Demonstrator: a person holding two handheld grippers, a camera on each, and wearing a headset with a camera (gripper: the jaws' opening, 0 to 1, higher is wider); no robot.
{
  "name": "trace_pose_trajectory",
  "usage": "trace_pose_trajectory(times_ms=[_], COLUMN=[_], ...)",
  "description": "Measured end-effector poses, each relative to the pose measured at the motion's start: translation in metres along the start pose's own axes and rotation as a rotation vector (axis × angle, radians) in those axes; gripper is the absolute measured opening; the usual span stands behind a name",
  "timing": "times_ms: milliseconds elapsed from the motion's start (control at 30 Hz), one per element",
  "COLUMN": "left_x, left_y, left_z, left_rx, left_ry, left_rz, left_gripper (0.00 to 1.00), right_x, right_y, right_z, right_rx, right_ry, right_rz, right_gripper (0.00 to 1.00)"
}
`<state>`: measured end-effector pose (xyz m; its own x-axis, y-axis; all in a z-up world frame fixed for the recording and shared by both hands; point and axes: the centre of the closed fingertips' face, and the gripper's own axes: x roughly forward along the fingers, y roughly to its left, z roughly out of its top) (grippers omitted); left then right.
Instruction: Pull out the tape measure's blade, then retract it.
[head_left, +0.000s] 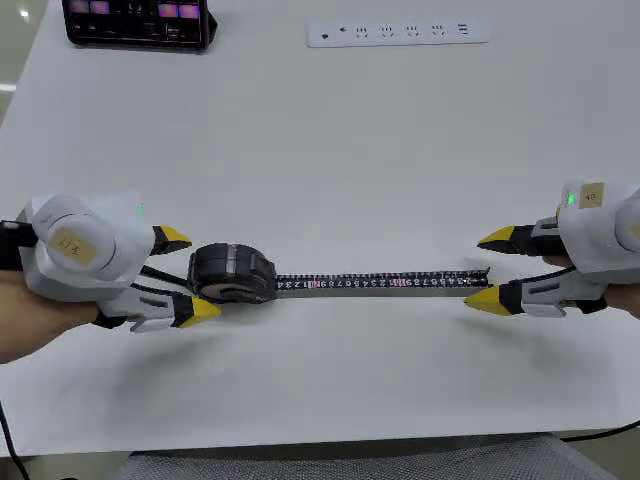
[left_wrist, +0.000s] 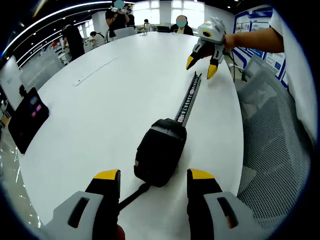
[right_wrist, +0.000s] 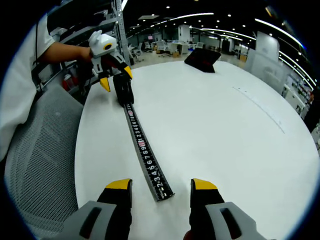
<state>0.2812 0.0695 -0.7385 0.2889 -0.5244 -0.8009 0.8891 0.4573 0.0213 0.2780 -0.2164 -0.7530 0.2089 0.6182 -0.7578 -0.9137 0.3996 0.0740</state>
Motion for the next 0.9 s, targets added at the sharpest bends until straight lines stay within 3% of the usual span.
trace_pose_trajectory(times_ms=[133, 367, 600, 900], left_x=[-0.006, -0.013, -0.018, -0.023], left_y=[0.004, 0.008, 0.007, 0.001], left_z=[0.006, 0.009, 0.014, 0.008], left_rx=[-0.073, -0.117, -0.126, -0.132], left_ry=[-0.058, -0.091, -0.125, -0.134], left_rz=[0.041, 0.082, 0.120, 0.156], left_gripper=[0.52, 0.58, 0.61, 0.72], right_x=[-0.004, -0.010, -0.016, -0.023], right_y=[0.002, 0.003, 0.004, 0.007], right_z=[0.003, 0.005, 0.009, 0.012], right_rx=[0.041, 0.062, 0.064, 0.070], right_ry=[-0.042, -0.064, -0.079, -0.093], right_rz=[-0.019, -0.054, -0.085, -0.115], right_gripper=[0.47, 0.52, 0.59, 0.62])
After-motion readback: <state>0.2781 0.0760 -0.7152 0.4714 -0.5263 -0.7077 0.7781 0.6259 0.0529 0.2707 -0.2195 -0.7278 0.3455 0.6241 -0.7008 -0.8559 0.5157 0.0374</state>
